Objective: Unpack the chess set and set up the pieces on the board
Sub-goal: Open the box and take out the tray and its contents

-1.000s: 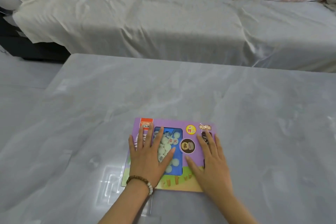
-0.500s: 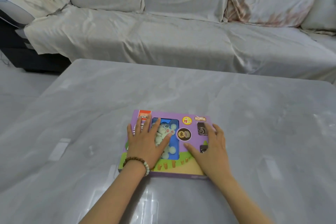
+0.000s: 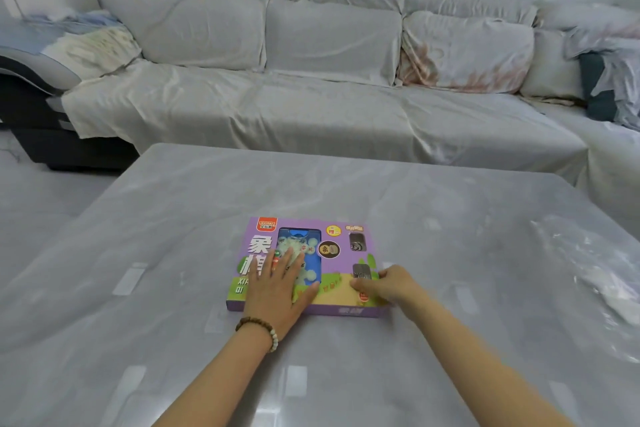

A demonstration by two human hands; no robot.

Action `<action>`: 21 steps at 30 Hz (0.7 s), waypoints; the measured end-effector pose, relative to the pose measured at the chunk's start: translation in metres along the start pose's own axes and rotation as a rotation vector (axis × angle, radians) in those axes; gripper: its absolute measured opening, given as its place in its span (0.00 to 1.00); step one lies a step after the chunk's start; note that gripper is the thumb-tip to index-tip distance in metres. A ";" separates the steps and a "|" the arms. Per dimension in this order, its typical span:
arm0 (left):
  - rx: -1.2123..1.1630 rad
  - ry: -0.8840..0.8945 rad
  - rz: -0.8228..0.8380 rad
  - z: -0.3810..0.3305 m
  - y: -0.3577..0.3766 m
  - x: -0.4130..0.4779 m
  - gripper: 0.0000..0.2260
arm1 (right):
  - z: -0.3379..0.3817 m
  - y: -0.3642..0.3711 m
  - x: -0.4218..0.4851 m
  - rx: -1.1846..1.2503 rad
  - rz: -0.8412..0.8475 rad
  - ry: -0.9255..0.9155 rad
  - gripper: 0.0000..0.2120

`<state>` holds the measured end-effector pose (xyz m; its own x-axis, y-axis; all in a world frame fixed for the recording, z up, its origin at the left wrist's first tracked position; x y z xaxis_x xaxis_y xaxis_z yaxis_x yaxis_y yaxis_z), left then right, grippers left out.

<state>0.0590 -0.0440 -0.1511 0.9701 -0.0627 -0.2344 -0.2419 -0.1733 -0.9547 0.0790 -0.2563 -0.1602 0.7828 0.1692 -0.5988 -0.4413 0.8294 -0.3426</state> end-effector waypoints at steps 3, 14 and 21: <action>0.018 0.012 -0.019 -0.002 0.001 0.001 0.51 | 0.005 0.000 -0.002 0.098 0.068 0.098 0.15; -0.039 0.007 -0.022 0.002 -0.012 -0.007 0.55 | -0.002 -0.004 0.010 0.220 0.059 0.105 0.11; -0.009 -0.017 -0.018 0.001 -0.011 -0.005 0.54 | -0.023 -0.011 0.013 0.433 0.104 0.076 0.13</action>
<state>0.0566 -0.0405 -0.1398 0.9744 -0.0432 -0.2207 -0.2249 -0.1828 -0.9571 0.0840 -0.2756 -0.1813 0.7025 0.2370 -0.6711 -0.2791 0.9591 0.0467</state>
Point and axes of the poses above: each hand's wrist, its own x-axis towards the middle knuckle, its own y-axis out of the palm, z = x × y, the point moved 10 cm from there along x, towards the middle knuckle, and after that the axes turned 15 degrees about z, right-handed, at the moved point
